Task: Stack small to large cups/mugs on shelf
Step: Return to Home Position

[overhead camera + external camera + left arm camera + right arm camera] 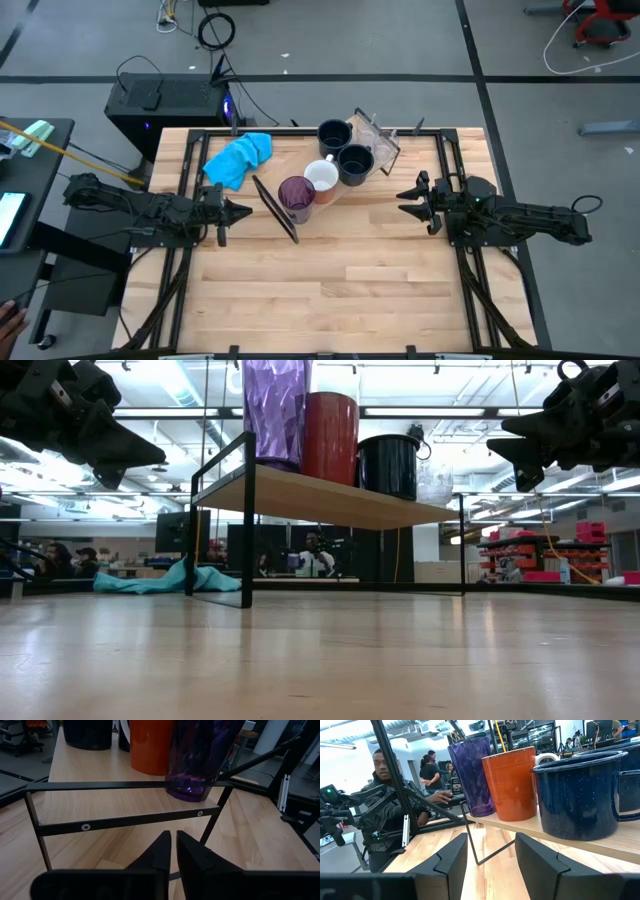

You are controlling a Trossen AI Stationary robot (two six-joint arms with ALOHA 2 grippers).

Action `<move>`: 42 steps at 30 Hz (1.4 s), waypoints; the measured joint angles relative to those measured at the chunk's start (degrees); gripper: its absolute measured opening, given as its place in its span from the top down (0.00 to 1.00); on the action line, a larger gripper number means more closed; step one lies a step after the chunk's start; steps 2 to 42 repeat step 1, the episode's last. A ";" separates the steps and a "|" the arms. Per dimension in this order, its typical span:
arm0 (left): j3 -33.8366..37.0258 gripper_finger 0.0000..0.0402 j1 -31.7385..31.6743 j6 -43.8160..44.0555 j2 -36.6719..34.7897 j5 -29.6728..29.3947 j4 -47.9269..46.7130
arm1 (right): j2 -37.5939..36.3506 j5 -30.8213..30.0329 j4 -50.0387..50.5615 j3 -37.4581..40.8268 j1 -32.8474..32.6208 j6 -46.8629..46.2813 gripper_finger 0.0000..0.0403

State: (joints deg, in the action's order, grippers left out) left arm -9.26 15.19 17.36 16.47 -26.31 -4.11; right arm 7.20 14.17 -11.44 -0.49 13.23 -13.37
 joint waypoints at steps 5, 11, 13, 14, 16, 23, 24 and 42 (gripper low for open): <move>0.00 0.91 -0.01 -0.02 0.00 -0.01 0.01 | -0.02 -0.01 0.02 0.00 0.00 0.02 0.57; 0.00 0.91 -0.01 -0.02 0.00 -0.01 0.01 | -0.02 -0.01 0.02 0.00 0.00 0.02 0.57; 0.00 0.91 -0.01 -0.02 0.00 -0.01 0.01 | -0.02 -0.01 0.02 0.00 0.00 0.02 0.57; 0.00 0.91 -0.01 -0.02 0.00 -0.01 0.01 | -0.02 -0.01 0.02 0.00 0.00 0.02 0.57; 0.00 0.91 -0.01 -0.02 0.00 -0.01 0.01 | -0.02 -0.01 0.02 0.00 0.00 0.02 0.57; 0.00 0.91 -0.01 -0.02 0.00 -0.01 0.01 | -0.02 -0.01 0.02 0.00 0.00 0.02 0.57; 0.00 0.91 -0.01 -0.02 0.00 -0.01 0.01 | -0.02 -0.01 0.02 0.00 0.00 0.02 0.57; 0.00 0.91 -0.01 -0.02 0.00 -0.01 0.01 | -0.02 -0.01 0.02 0.00 0.00 0.02 0.57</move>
